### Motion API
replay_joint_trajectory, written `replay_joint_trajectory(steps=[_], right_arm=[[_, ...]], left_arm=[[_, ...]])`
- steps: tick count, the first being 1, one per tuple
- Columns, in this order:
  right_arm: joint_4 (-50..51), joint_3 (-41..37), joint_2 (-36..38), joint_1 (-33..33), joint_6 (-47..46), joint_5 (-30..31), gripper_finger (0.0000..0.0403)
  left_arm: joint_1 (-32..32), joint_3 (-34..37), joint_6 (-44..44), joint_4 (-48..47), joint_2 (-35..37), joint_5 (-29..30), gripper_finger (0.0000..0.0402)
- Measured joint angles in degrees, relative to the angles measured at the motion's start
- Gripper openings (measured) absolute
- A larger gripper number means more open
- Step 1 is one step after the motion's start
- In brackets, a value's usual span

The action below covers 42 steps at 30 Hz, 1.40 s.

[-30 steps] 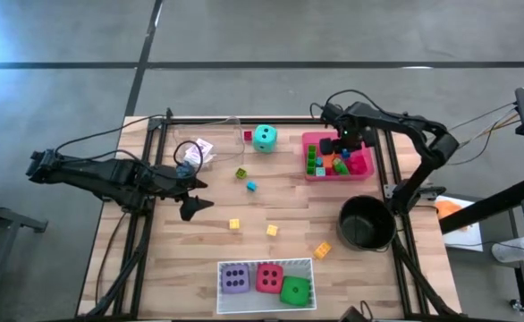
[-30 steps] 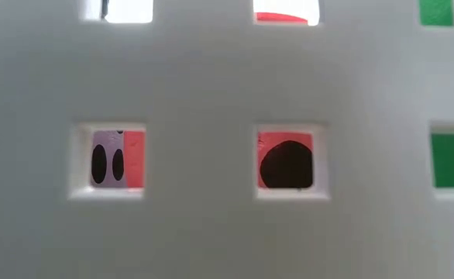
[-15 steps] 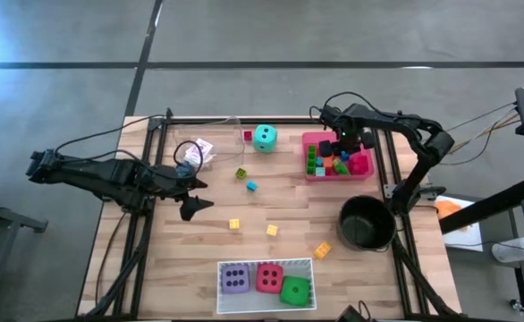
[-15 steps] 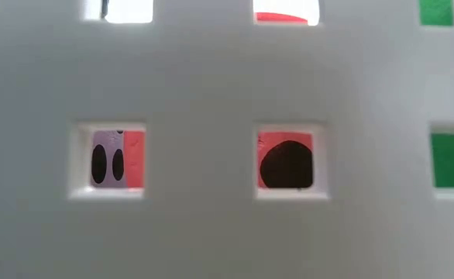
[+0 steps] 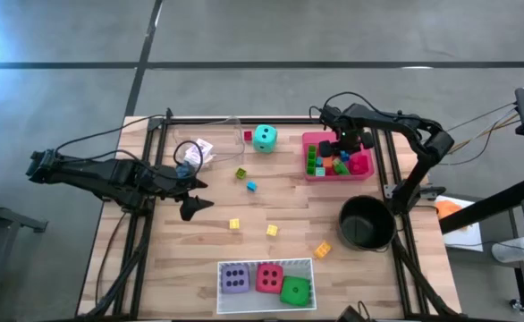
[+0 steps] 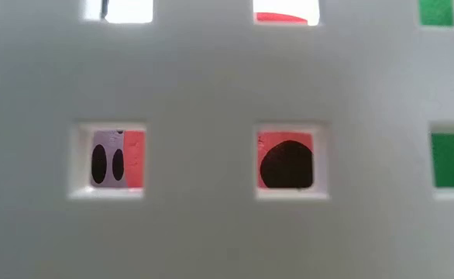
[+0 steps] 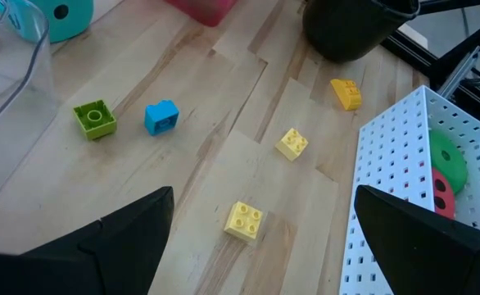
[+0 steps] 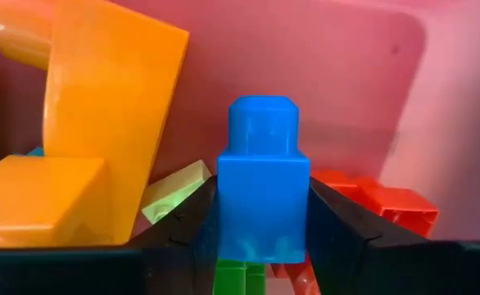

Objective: Pick & Place Toys
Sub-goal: Put the blue game piece into the red bin, then put the blue dice into the white bin

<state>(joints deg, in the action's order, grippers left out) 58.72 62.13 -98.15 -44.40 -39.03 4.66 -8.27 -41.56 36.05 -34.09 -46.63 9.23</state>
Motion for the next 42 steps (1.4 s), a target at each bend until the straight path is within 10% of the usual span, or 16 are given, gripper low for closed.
replay_joint_trajectory(steps=[18, 42], right_arm=[[0.7, 0.0, 0.6, 0.0, 1.6, -0.3, 0.0328], [1.8, 7.4, 18.4, 11.4, 11.1, -0.2, 0.0341]], left_arm=[[0.0, 0.0, 0.0, 0.0, 0.0, 0.0, 0.0383], [0.1, 0.0, 4.5, 2.5, 0.0, 0.3, 0.0383]])
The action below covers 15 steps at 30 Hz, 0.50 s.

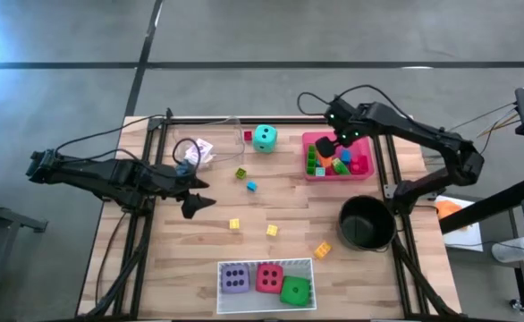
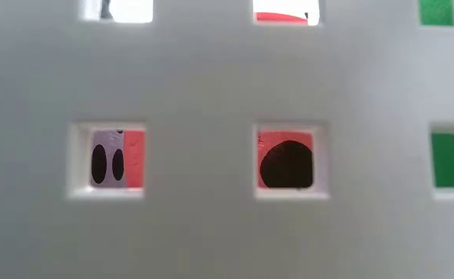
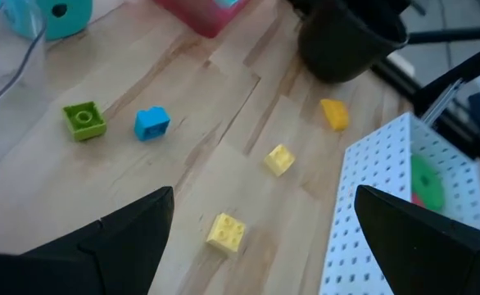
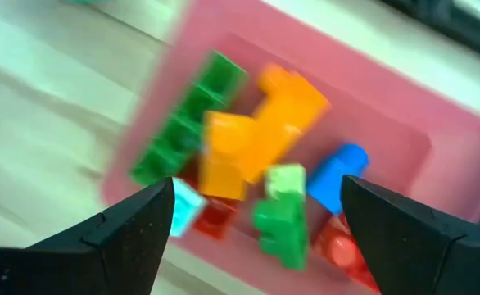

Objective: Pick & Place Toys
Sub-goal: Put the blue dice into the white bin

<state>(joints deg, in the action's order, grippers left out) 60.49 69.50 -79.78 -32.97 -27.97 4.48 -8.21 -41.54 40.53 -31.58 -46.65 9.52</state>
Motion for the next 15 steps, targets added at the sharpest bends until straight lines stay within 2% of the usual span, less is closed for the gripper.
replay_joint_trajectory(steps=[7, 15], right_arm=[[-1.2, 14.4, -8.4, 5.2, -0.4, -0.1, 0.0341], [-0.5, 36.5, -27.7, 8.5, 2.7, -1.2, 0.0341]], left_arm=[[0.1, 0.0, -1.3, 3.8, 0.0, 0.2, 0.0383], [0.1, 0.0, -1.1, 4.2, 0.0, 0.2, 0.0383]])
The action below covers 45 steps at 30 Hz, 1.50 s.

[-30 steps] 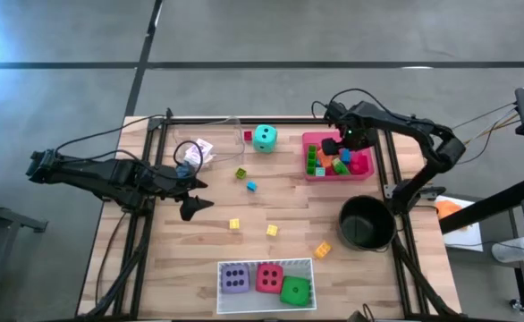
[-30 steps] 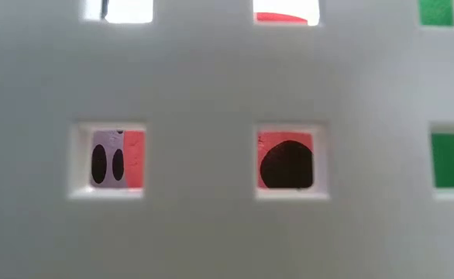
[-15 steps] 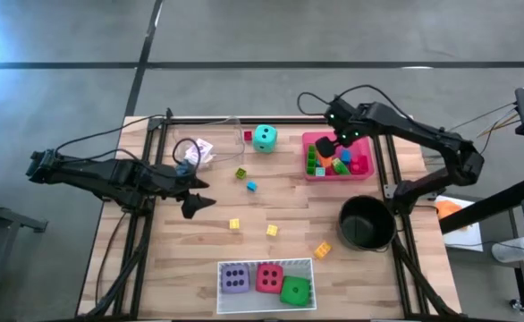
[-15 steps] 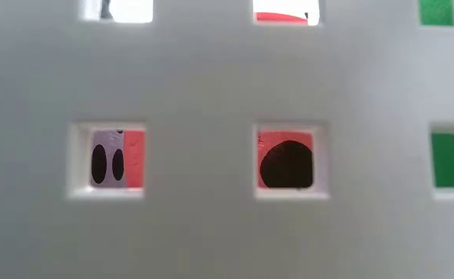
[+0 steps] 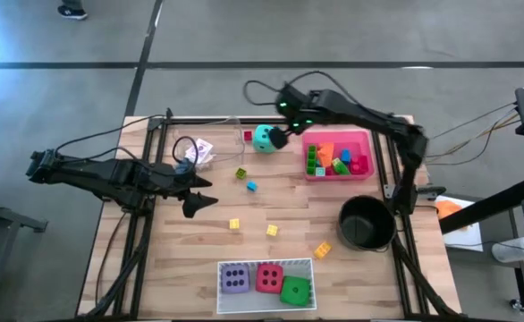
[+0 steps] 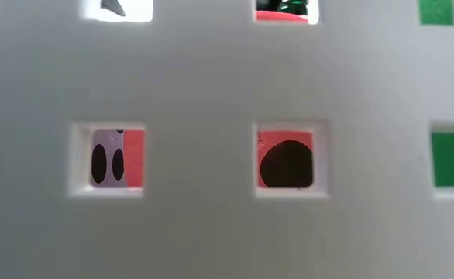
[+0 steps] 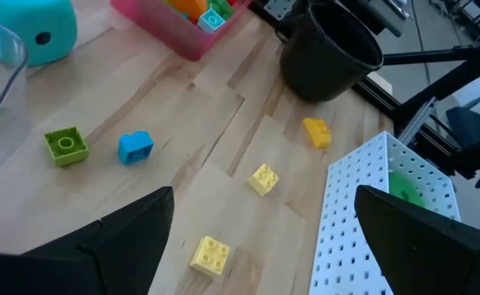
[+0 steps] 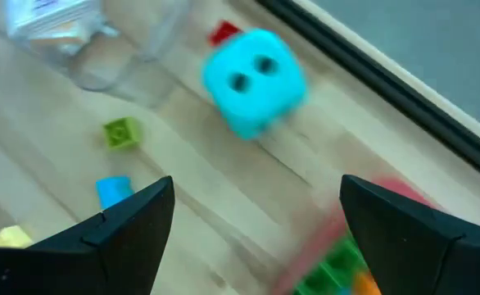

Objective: Pick & Place Toys
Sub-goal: Put the blue dice into the white bin

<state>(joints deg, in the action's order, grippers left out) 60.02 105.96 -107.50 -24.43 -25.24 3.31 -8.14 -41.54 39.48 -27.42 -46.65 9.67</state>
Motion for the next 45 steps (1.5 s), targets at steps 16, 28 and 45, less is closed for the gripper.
replay_joint_trajectory(steps=[16, 28, 45], right_arm=[[12.2, 28.8, -25.6, 0.9, 16.3, -1.9, 0.0341], [12.1, 28.4, -27.6, 1.2, 21.8, -1.8, 0.0341], [6.4, 23.7, -27.7, -2.1, 5.6, -4.7, 0.0341]], left_arm=[[0.0, 0.0, 1.3, -0.2, 0.0, -0.6, 0.0383], [0.0, 0.7, 1.1, -0.3, -0.1, -0.7, 0.0383], [0.0, 0.7, 1.3, 0.1, -0.4, -0.7, 0.0383]])
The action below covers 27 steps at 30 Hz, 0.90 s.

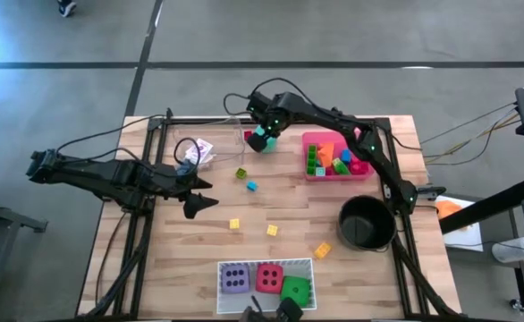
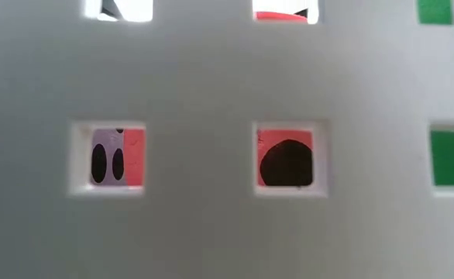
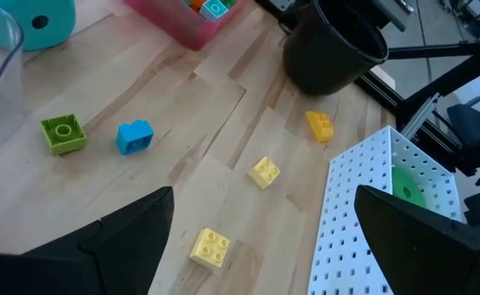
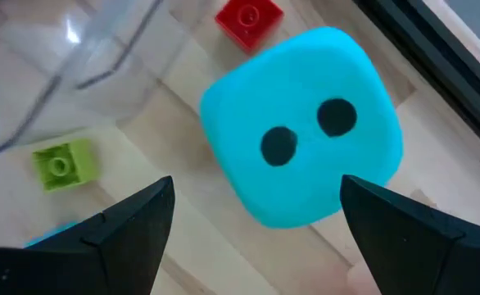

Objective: Pick & Place Toys
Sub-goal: Put the blue dice into the white bin

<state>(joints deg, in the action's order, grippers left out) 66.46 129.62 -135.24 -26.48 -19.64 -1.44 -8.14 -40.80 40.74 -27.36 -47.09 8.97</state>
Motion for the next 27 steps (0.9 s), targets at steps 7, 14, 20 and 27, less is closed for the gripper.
replay_joint_trajectory(steps=[7, 14, 20, 27], right_arm=[[-0.9, 0.1, 0.1, -0.2, -4.2, -0.4, 0.034], [-0.9, 0.1, 0.1, 0.0, -4.2, -3.8, 0.034], [0.2, 0.1, 0.6, 0.2, -3.1, -7.2, 0.034], [6.4, 0.3, 2.7, 0.5, -1.9, -5.9, 0.034]], left_arm=[[0.0, 0.0, 0.2, 0.6, 0.0, -0.1, 0.0382], [0.0, 0.0, 0.2, 0.7, 0.0, -0.1, 0.0382], [0.0, 0.0, 1.1, 1.0, 0.0, -0.1, 0.0383], [0.0, -0.1, 2.4, 1.1, -0.4, 0.8, 0.0383]])
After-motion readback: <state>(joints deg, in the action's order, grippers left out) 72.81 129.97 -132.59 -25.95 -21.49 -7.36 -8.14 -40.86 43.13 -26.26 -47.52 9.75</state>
